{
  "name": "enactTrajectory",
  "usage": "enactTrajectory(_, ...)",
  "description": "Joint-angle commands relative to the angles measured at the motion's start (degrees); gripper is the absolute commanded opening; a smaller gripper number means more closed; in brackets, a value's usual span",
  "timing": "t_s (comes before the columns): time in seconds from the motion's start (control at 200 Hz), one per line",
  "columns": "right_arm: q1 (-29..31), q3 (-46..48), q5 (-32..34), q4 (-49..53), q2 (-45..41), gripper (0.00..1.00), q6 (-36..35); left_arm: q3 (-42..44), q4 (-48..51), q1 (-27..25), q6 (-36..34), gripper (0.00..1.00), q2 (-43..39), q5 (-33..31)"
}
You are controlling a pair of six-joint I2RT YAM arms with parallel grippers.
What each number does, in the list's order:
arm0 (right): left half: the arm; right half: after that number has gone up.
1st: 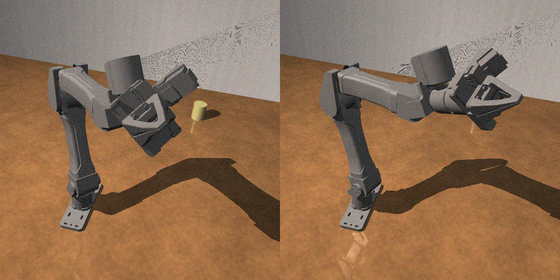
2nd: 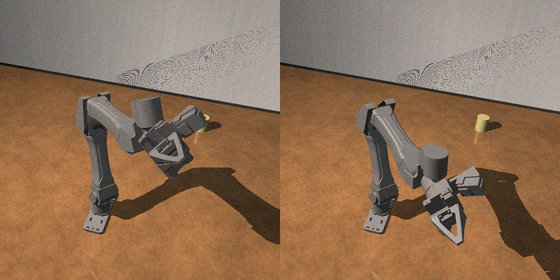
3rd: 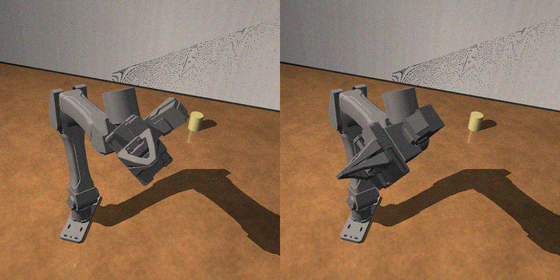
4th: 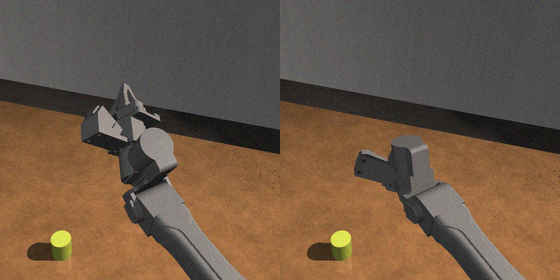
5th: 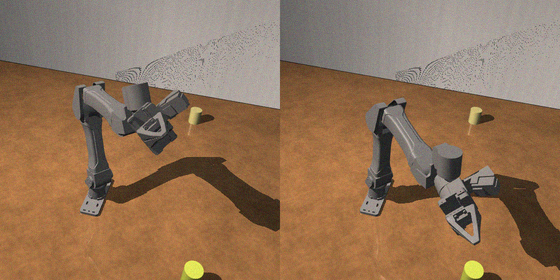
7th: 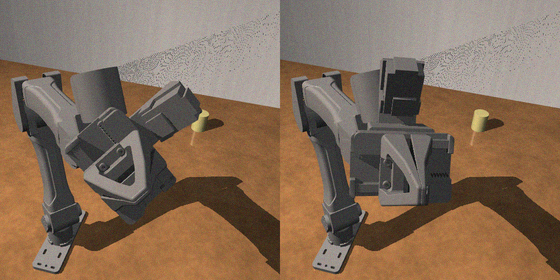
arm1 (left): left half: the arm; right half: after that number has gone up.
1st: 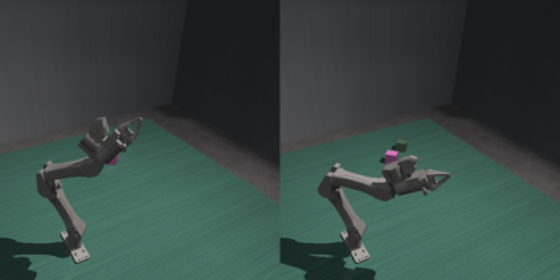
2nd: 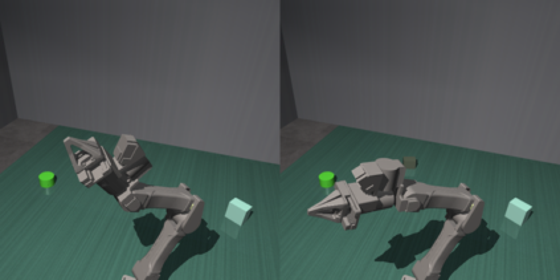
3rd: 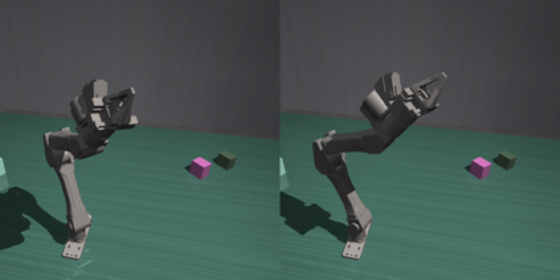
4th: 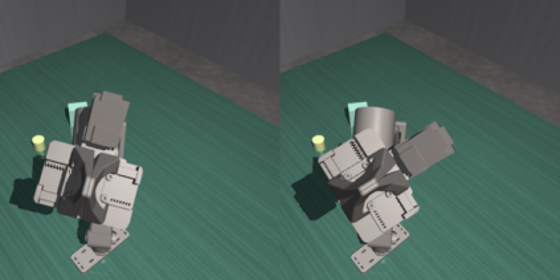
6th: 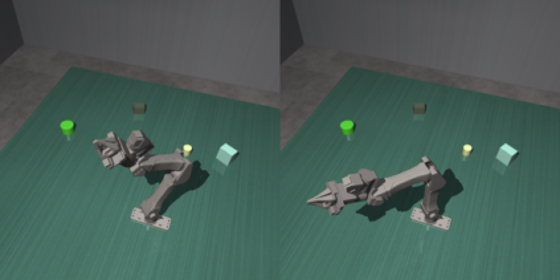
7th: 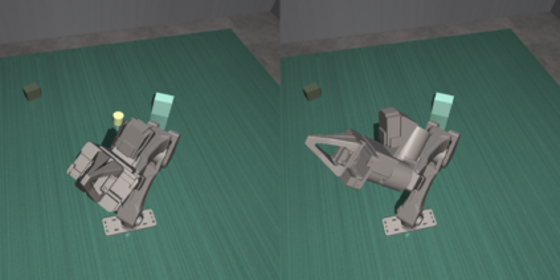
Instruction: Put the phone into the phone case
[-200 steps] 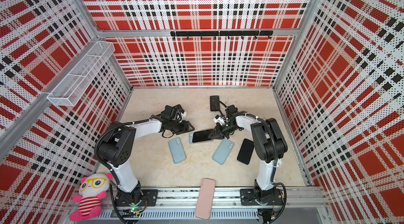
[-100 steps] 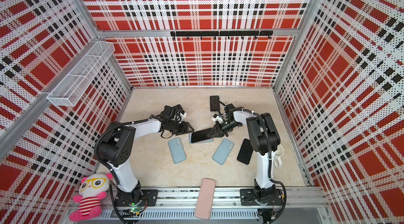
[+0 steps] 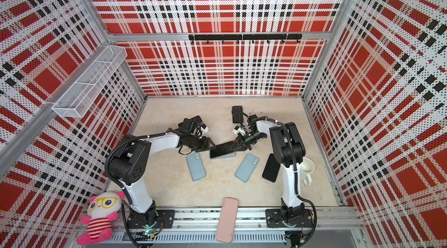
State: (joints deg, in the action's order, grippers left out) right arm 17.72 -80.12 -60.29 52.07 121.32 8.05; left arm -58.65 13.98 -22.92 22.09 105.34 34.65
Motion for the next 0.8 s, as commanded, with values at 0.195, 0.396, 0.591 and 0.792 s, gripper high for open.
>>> enactTrajectory(0.195, -0.1, -1.6, 6.8, -1.2, 2.9, 0.09, 1.3, -0.7, -3.1, -0.8, 1.7, 0.60, 0.5, 2.4)
enactTrajectory(0.396, 0.1, -1.4, 7.0, -3.1, 3.2, 0.11, 2.7, -1.0, -3.8, -0.9, 2.0, 0.60, 0.7, 2.6)
enactTrajectory(0.591, 0.0, -3.2, 10.7, -1.4, 1.2, 0.23, 2.8, -1.2, -3.0, -0.9, 1.0, 0.60, 1.0, 0.4)
enactTrajectory(0.792, -0.4, -6.1, 14.0, 1.5, 0.3, 0.36, 2.4, -1.7, -0.7, -1.0, -0.6, 0.59, 0.9, -3.4)
